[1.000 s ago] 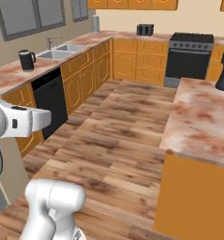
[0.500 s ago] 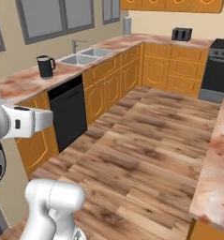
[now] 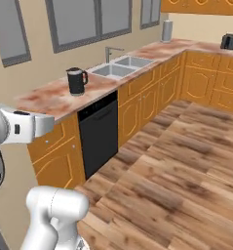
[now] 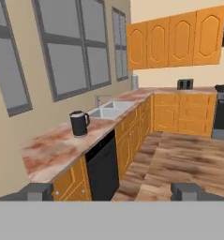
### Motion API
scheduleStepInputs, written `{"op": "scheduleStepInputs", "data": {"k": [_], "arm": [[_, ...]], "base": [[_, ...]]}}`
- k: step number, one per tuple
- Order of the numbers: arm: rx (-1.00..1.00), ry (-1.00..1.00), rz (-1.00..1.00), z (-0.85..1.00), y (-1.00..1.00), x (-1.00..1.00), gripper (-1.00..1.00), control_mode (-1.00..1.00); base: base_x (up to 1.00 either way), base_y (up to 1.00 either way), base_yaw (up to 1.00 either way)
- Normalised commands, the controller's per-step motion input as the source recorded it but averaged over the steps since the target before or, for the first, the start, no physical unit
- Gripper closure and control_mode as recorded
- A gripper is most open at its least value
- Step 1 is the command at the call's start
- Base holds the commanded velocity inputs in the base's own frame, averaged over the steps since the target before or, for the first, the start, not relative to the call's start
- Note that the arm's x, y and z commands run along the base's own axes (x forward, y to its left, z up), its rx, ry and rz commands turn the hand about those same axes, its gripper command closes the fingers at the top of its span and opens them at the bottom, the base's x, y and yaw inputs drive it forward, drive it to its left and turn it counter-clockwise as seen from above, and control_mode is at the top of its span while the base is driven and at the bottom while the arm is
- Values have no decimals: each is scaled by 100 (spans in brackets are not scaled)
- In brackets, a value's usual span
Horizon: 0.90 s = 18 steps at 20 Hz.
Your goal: Navigate to the electric kettle.
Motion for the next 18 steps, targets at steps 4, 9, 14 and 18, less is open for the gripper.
{"op": "scheduleStepInputs", "data": {"k": [4, 9, 14, 18], "arm": [[0, 0, 0, 0, 0, 0, -100, 100], [0, 0, 0, 0, 0, 0, -100, 100], [0, 0, 0, 0, 0, 0, -100, 100], [0, 0, 0, 0, 0, 0, -100, 100]], "base": [[100, -69, 43], [100, -78, 52], [100, -43, 64], [100, -40, 69]]}}
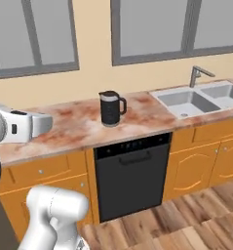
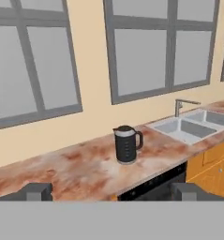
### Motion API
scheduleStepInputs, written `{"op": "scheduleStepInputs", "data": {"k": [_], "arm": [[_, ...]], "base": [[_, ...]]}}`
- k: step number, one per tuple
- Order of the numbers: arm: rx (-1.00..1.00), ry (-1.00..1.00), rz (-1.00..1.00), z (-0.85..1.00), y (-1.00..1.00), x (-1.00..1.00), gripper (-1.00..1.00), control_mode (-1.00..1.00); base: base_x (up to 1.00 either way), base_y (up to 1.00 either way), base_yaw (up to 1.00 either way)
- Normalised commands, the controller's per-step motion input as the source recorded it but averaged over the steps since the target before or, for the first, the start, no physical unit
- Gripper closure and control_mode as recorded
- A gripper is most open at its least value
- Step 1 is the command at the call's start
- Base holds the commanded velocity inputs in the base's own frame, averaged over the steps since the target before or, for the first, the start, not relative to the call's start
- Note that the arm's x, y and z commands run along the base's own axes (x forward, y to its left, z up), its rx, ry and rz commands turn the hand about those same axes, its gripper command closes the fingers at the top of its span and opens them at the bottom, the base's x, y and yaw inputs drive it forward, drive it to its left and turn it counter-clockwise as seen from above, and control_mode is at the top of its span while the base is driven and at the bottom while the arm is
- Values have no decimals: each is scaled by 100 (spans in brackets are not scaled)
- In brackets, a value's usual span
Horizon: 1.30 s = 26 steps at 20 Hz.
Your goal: Navigate to the electric kettle.
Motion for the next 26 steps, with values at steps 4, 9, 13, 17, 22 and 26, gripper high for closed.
{"op": "scheduleStepInputs", "data": {"k": [4, 9, 13, 17, 22, 26], "arm": [[0, 0, 0, 0, 0, 0, -100, 100], [0, 0, 0, 0, 0, 0, -100, 100], [0, 0, 0, 0, 0, 0, -100, 100], [0, 0, 0, 0, 0, 0, -100, 100], [0, 0, 0, 0, 0, 0, -100, 100], [0, 0, 0, 0, 0, 0, -100, 100]], "base": [[76, -85, 56], [57, -98, 52], [75, -72, 46], [85, -8, 30], [88, 3, 20], [93, -48, 9]]}}
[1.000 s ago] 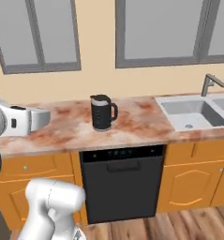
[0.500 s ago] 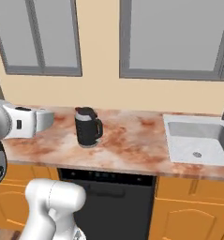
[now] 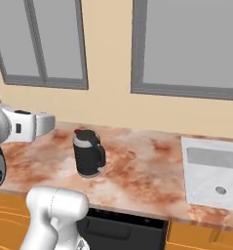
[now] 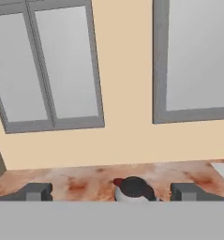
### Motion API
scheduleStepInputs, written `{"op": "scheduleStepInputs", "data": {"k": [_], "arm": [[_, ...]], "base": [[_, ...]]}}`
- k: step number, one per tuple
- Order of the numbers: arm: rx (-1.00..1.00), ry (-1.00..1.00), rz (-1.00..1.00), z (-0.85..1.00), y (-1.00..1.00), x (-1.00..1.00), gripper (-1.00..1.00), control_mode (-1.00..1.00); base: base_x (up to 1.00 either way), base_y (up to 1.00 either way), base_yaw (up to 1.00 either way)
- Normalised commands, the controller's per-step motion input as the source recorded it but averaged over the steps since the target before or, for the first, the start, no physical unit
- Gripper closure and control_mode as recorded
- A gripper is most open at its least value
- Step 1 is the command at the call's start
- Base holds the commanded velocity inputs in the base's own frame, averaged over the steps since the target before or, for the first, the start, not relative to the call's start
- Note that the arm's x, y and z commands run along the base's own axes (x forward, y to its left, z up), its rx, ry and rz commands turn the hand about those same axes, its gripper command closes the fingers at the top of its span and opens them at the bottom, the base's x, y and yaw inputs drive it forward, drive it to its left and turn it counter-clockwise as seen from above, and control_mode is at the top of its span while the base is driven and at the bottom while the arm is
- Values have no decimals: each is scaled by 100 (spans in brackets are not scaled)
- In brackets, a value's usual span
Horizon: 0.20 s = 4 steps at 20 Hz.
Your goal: Navigate to the electric kettle.
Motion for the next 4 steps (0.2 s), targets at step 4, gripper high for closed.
{"op": "scheduleStepInputs", "data": {"k": [4], "arm": [[0, 0, 0, 0, 0, 0, -100, 100]], "base": [[99, -56, -1]]}}
